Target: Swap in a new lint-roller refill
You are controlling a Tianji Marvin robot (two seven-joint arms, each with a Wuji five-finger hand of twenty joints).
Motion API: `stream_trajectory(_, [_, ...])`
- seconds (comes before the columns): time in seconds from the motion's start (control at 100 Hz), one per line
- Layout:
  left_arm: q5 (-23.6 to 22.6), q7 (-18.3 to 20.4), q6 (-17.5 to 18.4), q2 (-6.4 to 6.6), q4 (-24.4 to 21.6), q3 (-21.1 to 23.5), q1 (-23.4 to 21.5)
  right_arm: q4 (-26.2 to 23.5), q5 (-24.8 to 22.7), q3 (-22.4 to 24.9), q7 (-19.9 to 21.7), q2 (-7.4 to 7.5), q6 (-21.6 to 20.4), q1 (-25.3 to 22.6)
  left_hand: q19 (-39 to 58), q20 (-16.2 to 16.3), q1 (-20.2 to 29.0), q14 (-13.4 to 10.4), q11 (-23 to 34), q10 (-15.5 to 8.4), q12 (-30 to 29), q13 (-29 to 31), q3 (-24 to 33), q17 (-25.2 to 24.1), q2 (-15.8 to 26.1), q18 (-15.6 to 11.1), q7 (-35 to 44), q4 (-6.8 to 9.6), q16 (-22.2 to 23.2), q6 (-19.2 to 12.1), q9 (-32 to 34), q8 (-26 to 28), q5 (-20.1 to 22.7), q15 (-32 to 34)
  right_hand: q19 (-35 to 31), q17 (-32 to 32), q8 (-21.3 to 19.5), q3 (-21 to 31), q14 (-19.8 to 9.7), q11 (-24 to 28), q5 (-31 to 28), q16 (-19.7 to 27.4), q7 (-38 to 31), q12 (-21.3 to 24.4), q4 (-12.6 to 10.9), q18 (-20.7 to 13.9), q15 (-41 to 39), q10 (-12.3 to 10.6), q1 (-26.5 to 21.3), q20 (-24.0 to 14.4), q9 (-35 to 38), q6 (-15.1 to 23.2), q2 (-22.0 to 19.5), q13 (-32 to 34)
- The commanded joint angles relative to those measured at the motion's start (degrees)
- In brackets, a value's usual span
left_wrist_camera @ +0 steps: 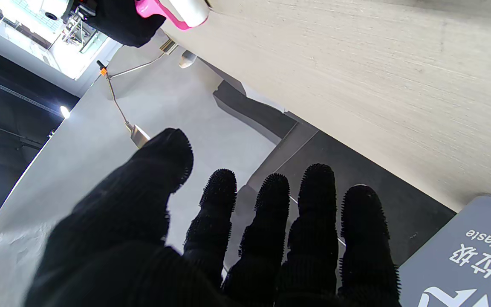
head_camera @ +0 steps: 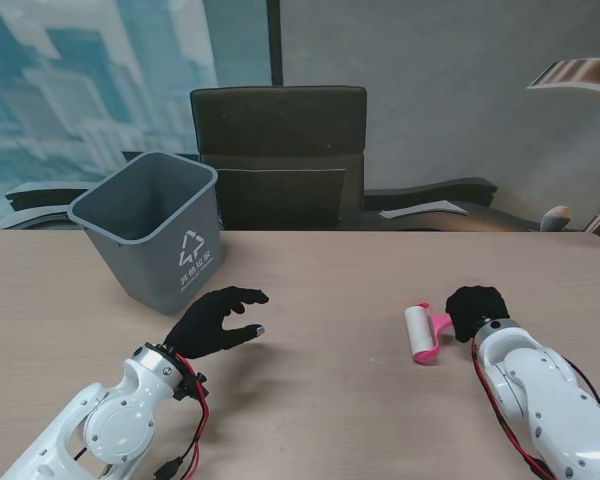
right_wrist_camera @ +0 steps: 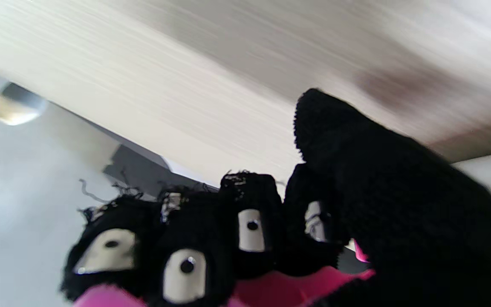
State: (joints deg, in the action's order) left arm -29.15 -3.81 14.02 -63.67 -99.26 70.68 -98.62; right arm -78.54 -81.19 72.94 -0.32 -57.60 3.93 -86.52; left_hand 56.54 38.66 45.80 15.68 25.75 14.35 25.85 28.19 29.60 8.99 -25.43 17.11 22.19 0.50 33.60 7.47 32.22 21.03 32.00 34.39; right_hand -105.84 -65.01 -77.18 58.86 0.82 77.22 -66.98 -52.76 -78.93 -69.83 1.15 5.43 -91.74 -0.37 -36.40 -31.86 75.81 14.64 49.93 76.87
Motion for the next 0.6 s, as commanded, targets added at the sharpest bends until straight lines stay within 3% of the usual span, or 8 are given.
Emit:
stream_trajectory(0.0, [0.1,1.0,-0.2,-0.14,-0.1,0.0,-0.1,1.4,-0.7,0.9,0.6,0.99,0.9,-1.9,1.0,0.9,0.8,-0.2,0.7,0.2,-0.8,-1.0,-0.1,-0.1,2.8,-0.4,0.9,1.24,0.6,-0.6,1.3,0.7,1.1,1.1,-9.4,-3.5,-0.9,1.9,-19.7,0.6,-1.2,-0.5,0.2,0.4,2.7,-7.3,-7.7,7.0,-0.4,-0.5,1.8,-1.2,0.9,-0.8])
stream_trajectory(0.28, [0.4,1.0,-0.3,-0.16,0.2,-0.4,0.3,1.6,-2.4,3.5,-1.2,0.87,4.1,-3.7,1.0,0.9,0.8,-0.3,0.7,0.2,-0.8,-0.9,-0.2,-0.1,2.9,-0.5,0.9,1.26,0.7,-0.7,1.3,0.7,1.1,1.1,-9.2,-3.5,-0.9,1.8,-19.6,0.5,-1.2,-0.4,0.3,0.4,2.7,-7.2,-7.7,7.2,-0.5,-0.4,1.7,-1.3,0.8,-0.8])
stream_trajectory(0.59, [0.6,1.1,-0.3,-0.16,0.3,-0.6,0.4,1.5,2.7,-1.7,0.3,0.6,0.4,-0.2,1.0,0.9,0.8,-0.2,0.7,0.2,-0.8,-0.9,-0.2,-0.1,3.0,-0.5,1.0,1.28,0.7,-0.7,1.4,0.7,1.2,1.1,-9.2,-3.5,-0.9,1.7,-19.5,0.5,-1.0,-0.2,0.4,0.4,2.7,-7.1,-7.7,7.2,-0.3,-0.3,1.6,-1.4,0.6,-0.8])
